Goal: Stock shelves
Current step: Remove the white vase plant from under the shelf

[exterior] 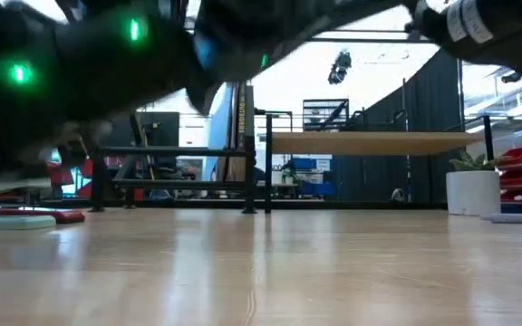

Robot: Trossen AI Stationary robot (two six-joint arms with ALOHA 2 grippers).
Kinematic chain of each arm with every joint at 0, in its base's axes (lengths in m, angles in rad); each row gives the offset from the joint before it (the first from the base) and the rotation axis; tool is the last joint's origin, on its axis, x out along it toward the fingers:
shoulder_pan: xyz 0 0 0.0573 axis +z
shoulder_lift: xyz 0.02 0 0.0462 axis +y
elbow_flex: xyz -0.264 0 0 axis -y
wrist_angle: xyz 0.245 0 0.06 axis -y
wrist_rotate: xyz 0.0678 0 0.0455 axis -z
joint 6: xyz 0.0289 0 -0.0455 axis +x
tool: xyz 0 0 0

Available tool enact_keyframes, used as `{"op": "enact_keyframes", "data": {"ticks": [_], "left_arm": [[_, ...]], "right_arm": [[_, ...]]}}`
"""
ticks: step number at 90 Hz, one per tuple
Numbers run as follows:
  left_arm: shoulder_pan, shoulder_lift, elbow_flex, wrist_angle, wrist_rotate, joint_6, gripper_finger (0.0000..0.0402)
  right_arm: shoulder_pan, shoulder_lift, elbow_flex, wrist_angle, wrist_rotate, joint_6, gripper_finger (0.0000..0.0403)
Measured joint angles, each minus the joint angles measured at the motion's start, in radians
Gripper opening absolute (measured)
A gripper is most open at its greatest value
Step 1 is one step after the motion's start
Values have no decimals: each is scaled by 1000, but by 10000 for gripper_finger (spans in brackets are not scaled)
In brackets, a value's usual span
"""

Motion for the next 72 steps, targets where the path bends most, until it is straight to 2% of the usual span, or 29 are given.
{"op": "enact_keyframes", "data": {"ticks": [19,34,48,60,65,72], "left_arm": [[-4,0,0,0,33,0,213],[-13,0,0,-2,58,-3,213],[-24,0,0,-4,60,-3,214],[-25,0,-1,-8,60,-3,213],[-25,0,-1,-8,58,-3,213],[-25,0,-1,-8,56,-2,213]], "right_arm": [[34,-144,5,-284,234,-48,348],[65,-159,-2,-705,376,14,338],[120,-193,1,-1171,472,201,322],[172,-193,-40,-1573,625,476,308],[191,-234,-94,-1539,655,523,307],[216,-342,-196,-1496,599,470,307]]}}
